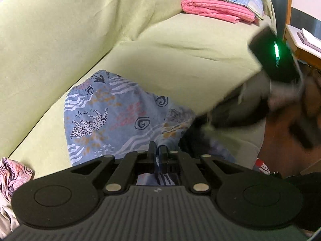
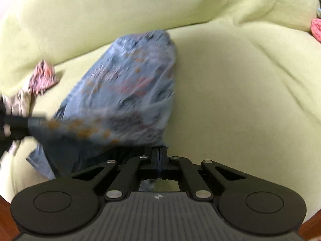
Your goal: Fold clothes
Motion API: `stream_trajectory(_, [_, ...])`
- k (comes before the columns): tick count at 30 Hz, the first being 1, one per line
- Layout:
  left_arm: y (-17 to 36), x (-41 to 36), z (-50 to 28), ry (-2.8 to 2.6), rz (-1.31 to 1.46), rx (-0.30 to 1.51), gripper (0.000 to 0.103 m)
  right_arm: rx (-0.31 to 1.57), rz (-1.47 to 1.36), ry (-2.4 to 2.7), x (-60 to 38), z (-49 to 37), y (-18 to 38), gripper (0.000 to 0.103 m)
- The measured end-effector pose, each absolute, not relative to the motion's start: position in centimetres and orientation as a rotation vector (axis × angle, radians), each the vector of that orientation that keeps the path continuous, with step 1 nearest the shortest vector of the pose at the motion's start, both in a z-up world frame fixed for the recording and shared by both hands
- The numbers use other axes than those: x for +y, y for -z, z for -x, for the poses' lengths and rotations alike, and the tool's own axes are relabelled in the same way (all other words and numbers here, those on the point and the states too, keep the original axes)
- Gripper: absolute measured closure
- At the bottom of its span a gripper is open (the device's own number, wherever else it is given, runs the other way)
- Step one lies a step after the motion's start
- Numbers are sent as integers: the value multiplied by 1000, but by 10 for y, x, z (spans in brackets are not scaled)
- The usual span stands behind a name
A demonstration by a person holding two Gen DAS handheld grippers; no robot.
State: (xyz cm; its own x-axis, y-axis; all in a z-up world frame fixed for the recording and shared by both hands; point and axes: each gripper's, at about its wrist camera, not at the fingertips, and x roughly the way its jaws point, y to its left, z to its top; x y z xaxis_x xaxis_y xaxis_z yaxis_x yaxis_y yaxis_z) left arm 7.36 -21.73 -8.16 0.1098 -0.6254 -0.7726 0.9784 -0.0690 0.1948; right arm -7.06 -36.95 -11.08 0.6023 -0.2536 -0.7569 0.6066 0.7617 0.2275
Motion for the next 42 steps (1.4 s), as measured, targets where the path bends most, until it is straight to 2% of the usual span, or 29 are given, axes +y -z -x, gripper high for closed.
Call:
stream_trajectory(3, [88, -219, -64, 1450, -868, 541, 102, 789, -487, 529, -398, 83, 103, 103])
stream_trajectory(6, [103, -224, -45, 1485, -892, 550, 102, 886, -443, 580, -416, 88, 114, 103])
stream_trajectory(8, [117, -228, -30, 1511, -923, 567, 101, 905, -505, 612, -429, 95, 122, 99])
stream_trajectory(11, [132, -227, -9, 1541, -973, 554, 99, 881, -652, 569, -431, 116, 120, 87])
stream_trajectory(13, [133, -225, -5, 1542, -965, 563, 99, 840, -745, 490, -417, 129, 117, 72])
stream_trajectory(15, [132, -223, -8, 1528, -949, 582, 99, 845, -806, 412, -395, 135, 120, 68])
stream_trajectory(21, [125, -228, -28, 1478, -917, 607, 98, 822, -894, 439, -353, 131, 144, 70])
stream_trajectory(22, [123, -229, -30, 1480, -914, 605, 98, 790, -916, 453, -353, 132, 145, 93])
stream_trajectory(23, [121, -229, -31, 1483, -911, 600, 98, 758, -938, 467, -353, 134, 146, 100])
stream_trajectory(25, [119, -229, -29, 1497, -903, 601, 98, 731, -1039, 452, -356, 139, 149, 101])
stream_trajectory(29, [123, -227, -17, 1547, -907, 620, 97, 742, -1191, 444, -356, 163, 152, 101])
stream_trajectory(33, [151, -225, 5, 1572, -984, 633, 97, 775, -1317, 448, -363, 175, 167, 100])
stream_trajectory(37, [166, -221, 14, 1571, -996, 666, 97, 812, -1310, 456, -362, 181, 158, 83])
stream_trajectory(42, [160, -214, 11, 1565, -974, 675, 96, 757, -1311, 394, -363, 179, 139, 72])
